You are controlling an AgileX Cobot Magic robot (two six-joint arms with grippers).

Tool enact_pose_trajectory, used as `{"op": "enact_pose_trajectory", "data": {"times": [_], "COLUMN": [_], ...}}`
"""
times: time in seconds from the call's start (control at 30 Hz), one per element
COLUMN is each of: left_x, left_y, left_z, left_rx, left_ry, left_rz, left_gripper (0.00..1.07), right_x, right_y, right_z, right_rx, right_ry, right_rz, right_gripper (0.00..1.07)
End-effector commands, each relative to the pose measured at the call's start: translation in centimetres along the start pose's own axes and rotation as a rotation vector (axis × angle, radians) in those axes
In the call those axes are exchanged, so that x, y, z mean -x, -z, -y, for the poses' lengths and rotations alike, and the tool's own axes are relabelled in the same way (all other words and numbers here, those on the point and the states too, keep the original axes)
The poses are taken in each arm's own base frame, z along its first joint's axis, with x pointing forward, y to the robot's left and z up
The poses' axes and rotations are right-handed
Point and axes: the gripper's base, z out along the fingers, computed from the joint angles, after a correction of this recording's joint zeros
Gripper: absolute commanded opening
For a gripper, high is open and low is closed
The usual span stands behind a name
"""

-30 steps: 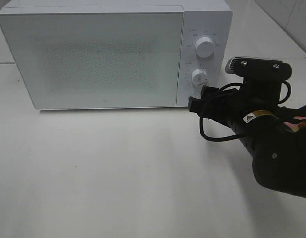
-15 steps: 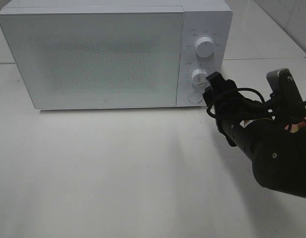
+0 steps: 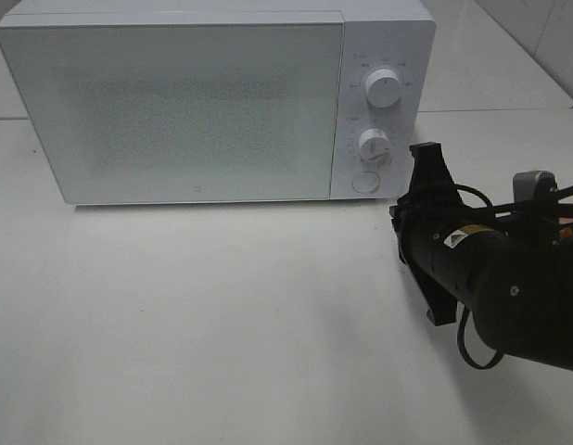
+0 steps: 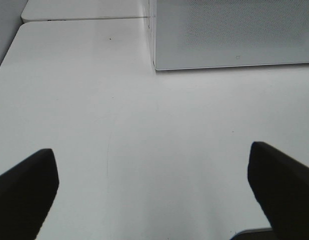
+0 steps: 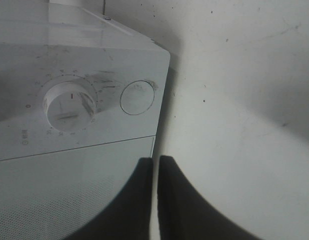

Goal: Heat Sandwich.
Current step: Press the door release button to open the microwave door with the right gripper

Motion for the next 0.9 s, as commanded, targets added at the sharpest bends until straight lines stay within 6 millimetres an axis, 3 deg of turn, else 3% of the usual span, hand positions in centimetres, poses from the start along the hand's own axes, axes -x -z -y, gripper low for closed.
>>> {"op": "enact_pose_trajectory", "data": {"times": [0.03,0.4,0.53,0.9], "left_x": [-0.2,-0.2,-0.2,-0.2], "left_y": [0.3,0.3,0.3,0.3], "left_z": [0.0,0.0,0.0,0.0], "left_rx": [0.002,0.002,0.002,0.002], "left_ry": [-0.001,-0.001,-0.001,-0.001], "left_rz": [0.026,0.026,0.026,0.026], "left_gripper": [0.98,0.98,0.98,0.98], "right_x": [-0.2,-0.5,-1.3,-0.7], "right_y": [0.0,-0.5,-1.8,-5.8], "right_z": [-0.3,0.0,-0.1,-1.1], "right_rx": [0.007,-0.012,-0.006,0.029], "right_ry": [-0.025,-0.034,-0.058,-0.078], "right_rz": [-0.014,-0.019,-0.048,-0.077], "right_gripper": [0.0,0.0,0.0,0.0]}}
